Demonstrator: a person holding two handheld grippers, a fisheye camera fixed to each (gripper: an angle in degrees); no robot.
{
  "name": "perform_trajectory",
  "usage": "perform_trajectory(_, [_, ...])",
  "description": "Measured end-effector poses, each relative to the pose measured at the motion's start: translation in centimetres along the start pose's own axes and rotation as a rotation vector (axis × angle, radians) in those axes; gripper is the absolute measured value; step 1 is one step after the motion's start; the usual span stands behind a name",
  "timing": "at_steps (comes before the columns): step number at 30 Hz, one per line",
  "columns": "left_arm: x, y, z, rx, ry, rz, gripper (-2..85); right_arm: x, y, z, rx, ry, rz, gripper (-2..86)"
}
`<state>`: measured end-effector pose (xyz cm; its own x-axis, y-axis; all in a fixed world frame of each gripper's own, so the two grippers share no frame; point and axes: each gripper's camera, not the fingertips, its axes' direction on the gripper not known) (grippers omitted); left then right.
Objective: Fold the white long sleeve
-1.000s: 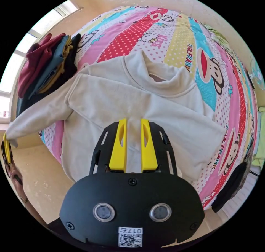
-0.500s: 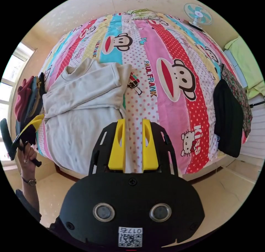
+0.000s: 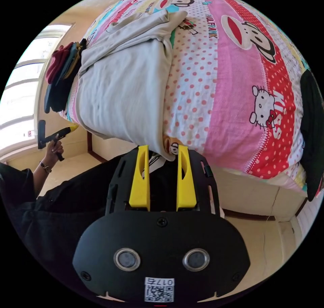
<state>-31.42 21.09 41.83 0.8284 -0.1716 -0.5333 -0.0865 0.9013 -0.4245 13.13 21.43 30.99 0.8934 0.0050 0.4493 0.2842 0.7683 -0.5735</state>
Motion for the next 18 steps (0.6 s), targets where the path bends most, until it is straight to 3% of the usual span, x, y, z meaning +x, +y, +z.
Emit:
perform_trajectory(5, [-1.9,-1.8,5.0,-0.153,-0.026,-0.018,16.0,3.2,-1.2,4.9,-0.085,-0.064,0.059,12.0])
perform_trajectory(9, [-2.3,-3.6,5.7,-0.163,0.035,-0.006,9.0,4.8,-2.9,5.9,-0.117,-0.088,0.057,7.4])
perform_trajectory(13, [-0.6,-3.0,3.7,-0.228,-0.009,0.091,3.9,4.7,-0.9,1.3,-0.126,-0.185,-0.101,4.2])
perform_trajectory(18, [0.7,-1.7,-6.9,-0.065,0.2,0.207,2.9,7.0,-0.1,-8.9,0.076,-0.341,-0.149,3.6])
